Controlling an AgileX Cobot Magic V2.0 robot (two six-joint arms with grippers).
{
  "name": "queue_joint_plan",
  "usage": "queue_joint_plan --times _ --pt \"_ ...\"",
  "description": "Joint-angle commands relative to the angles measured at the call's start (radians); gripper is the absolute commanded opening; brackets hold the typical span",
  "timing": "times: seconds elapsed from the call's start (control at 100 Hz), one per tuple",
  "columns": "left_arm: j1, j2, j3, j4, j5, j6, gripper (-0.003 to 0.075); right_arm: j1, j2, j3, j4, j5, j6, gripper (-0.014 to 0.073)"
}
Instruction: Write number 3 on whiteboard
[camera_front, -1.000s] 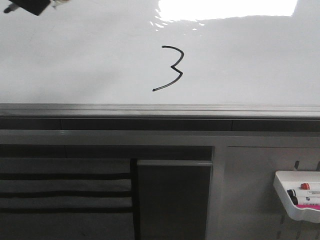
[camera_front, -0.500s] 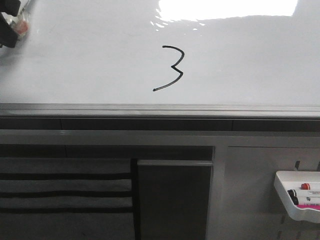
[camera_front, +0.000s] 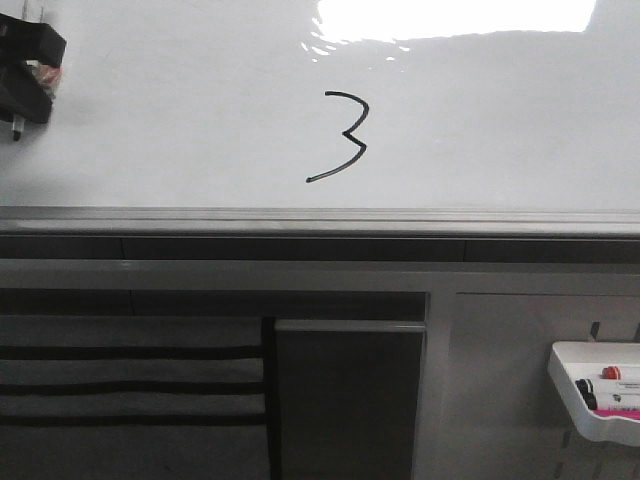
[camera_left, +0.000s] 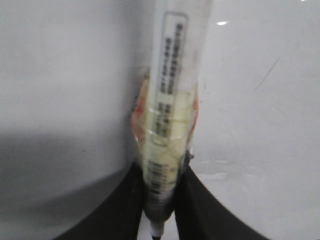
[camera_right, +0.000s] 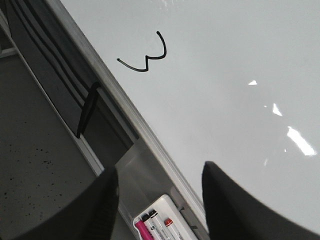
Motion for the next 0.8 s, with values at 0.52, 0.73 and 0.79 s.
queue_joint_plan --times 0.52,0.73,0.79 --pt "0.003 -0.385 -0.057 0.200 0.357 0.000 0.0405 -0.007 -0.009 -0.018 -0.065 0.065 0.527 0.0333" --pt "0.003 -0.611 0.010 0.206 0.479 0.000 0.0405 -0.007 -0.020 0.069 -0.169 0.018 0.781 0.0331" --pt "0.003 -0.675 0.068 0.204 0.464 0.000 0.0405 -0.007 -0.041 0.121 -0.167 -0.047 0.802 0.0309"
